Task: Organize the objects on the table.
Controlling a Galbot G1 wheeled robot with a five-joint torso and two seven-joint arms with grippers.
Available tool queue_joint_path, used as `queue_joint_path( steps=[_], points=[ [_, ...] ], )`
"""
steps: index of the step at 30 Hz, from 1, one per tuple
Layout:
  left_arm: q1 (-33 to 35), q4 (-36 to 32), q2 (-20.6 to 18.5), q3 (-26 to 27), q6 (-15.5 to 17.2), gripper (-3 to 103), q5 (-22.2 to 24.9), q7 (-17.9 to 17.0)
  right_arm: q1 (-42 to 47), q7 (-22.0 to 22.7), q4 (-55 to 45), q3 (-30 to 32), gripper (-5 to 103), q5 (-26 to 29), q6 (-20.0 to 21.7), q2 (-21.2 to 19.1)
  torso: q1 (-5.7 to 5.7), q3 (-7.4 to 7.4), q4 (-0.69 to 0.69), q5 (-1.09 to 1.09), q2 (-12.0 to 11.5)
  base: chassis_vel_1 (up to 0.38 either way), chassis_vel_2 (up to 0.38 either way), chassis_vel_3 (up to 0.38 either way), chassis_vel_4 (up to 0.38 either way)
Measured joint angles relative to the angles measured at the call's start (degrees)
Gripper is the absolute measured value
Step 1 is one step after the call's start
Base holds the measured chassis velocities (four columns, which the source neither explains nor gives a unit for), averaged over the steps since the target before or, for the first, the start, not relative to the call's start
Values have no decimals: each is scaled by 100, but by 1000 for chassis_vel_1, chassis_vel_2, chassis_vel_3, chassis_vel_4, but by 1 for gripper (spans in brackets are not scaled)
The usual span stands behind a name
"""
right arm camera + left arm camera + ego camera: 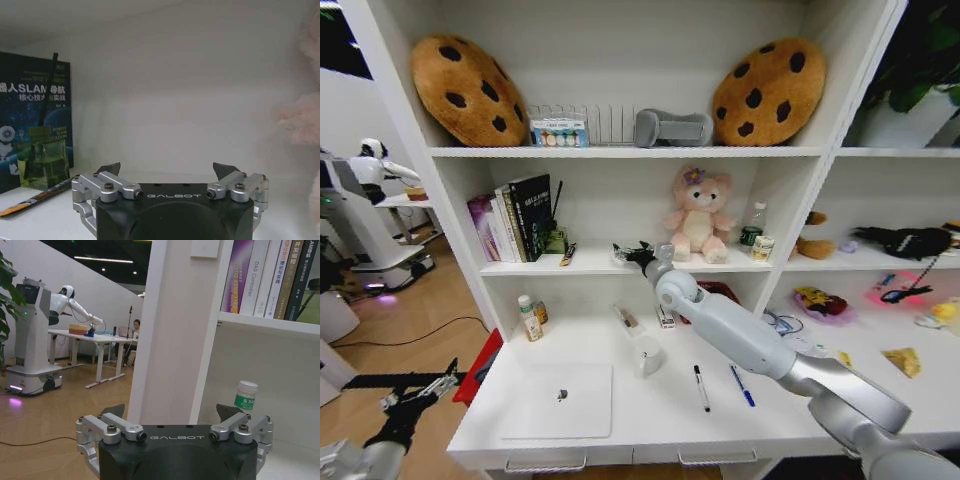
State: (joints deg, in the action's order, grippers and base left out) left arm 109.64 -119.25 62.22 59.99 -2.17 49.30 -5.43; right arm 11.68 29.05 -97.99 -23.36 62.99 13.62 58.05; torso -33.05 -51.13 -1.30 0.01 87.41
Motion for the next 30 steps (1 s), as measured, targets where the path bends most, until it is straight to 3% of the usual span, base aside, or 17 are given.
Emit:
queue_joint_path(
  steps=[9, 11, 15, 17, 21, 23, 27, 30],
  points=[
    [0, 0, 0, 0, 0, 100, 0, 0, 941, 73, -1046, 839, 100, -346, 140, -552, 0, 1, 0, 0, 0, 0, 0, 0, 0],
    [0, 0, 0, 0, 0, 100, 0, 0, 1545, -25, -1538, 1307, 100, -560, 127, -887, 0, 0, -1, 1, -1, 0, 0, 0, 0],
    [0, 0, 0, -1, 0, 100, 0, 0, 2013, -100, -2035, 1753, 100, -654, 96, -1148, -1, 1, -1, 2, 0, 0, 0, 0, 0],
    [0, 0, 0, 0, 0, 100, 0, 0, 2646, -226, -2578, 2415, 100, -836, 26, -1449, 0, 1, 0, -1, 0, 0, 0, 0, 0],
    [0, 0, 0, 0, -1, 100, 0, 0, 3343, -338, -2971, 2980, 100, -981, -44, -1715, 0, 1, -1, 2, 0, 0, 0, 0, 0],
    [0, 0, 0, 0, 0, 100, 0, 0, 4019, -374, -3287, 3555, 100, -1065, -108, -1915, 0, 2, -3, 0, 0, 0, 0, 0, 0],
    [0, 0, -1, 0, -1, 100, 0, 0, 4637, -309, -3636, 4114, 100, -1108, -156, -2012, 0, 1, 0, 1, 0, 0, 0, 0, 0],
    [0, 0, 0, 0, 0, 100, 0, 0, 5350, -246, -3852, 4576, 100, -1307, -177, -1843, 0, 1, 1, -1, 1, 0, 0, 0, 0]
  ],
)
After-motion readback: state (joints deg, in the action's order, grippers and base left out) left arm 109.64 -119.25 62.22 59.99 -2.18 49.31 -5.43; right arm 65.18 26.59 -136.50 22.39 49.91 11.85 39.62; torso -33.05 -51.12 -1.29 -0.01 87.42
